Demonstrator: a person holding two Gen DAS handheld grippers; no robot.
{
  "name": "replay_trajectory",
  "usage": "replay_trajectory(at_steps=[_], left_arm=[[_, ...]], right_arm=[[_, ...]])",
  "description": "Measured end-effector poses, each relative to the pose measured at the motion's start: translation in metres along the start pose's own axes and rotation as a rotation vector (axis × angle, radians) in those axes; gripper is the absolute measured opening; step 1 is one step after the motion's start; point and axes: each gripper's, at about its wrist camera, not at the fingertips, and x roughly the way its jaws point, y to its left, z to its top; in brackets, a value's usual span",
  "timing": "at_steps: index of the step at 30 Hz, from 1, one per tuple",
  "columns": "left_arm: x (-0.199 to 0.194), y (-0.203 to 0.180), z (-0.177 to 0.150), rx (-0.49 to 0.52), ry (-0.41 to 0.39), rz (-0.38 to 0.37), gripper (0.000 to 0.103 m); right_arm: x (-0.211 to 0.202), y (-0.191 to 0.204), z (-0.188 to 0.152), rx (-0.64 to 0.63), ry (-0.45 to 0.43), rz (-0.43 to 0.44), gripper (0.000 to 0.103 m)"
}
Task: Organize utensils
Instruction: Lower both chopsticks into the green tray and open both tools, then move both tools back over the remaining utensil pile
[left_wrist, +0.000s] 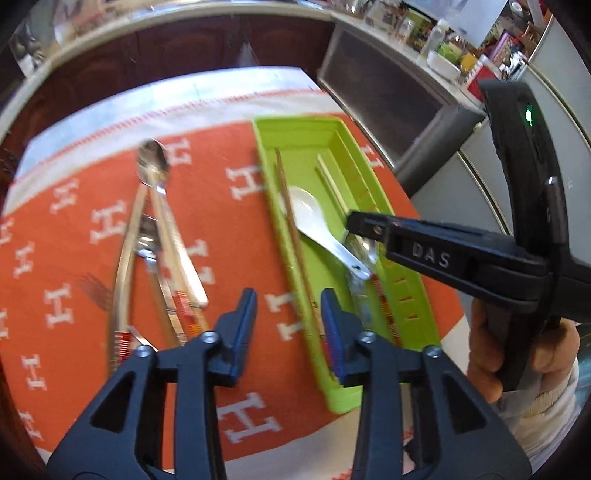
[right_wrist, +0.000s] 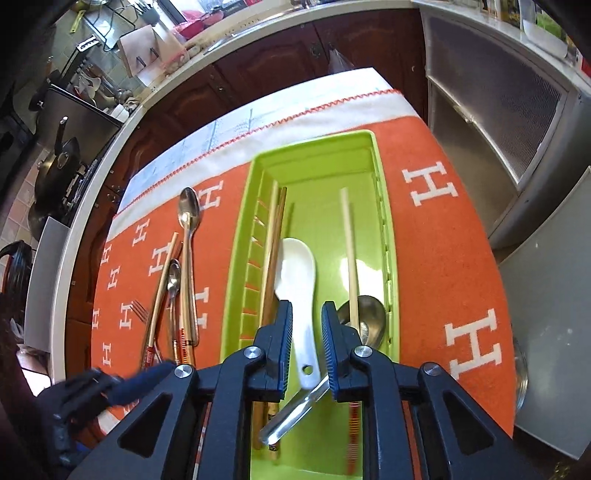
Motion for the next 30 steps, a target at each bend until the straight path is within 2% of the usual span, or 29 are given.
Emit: replay_trajectory(at_steps=[7, 15, 30], left_arm=[[-0.038, 0.039, -0.005, -0.006, -0.083, 0.146, 0.034], [-0.067, 0.081, -0.020, -0.030, -0.145, 0.261, 0.034], [-0.112, 0.121, -0.041, -0.069, -0.236, 0.318, 0.035]], right_arm=[[-0.025, 0.029, -0.007, -0.061, -0.045, 0.013, 0.016], [-0.044, 0.078, -0.011, -0.149, -0.077, 0.033, 0.016], [-0.068, 0.159, -0.026, -0.265, -0.096, 0.037, 0.018]])
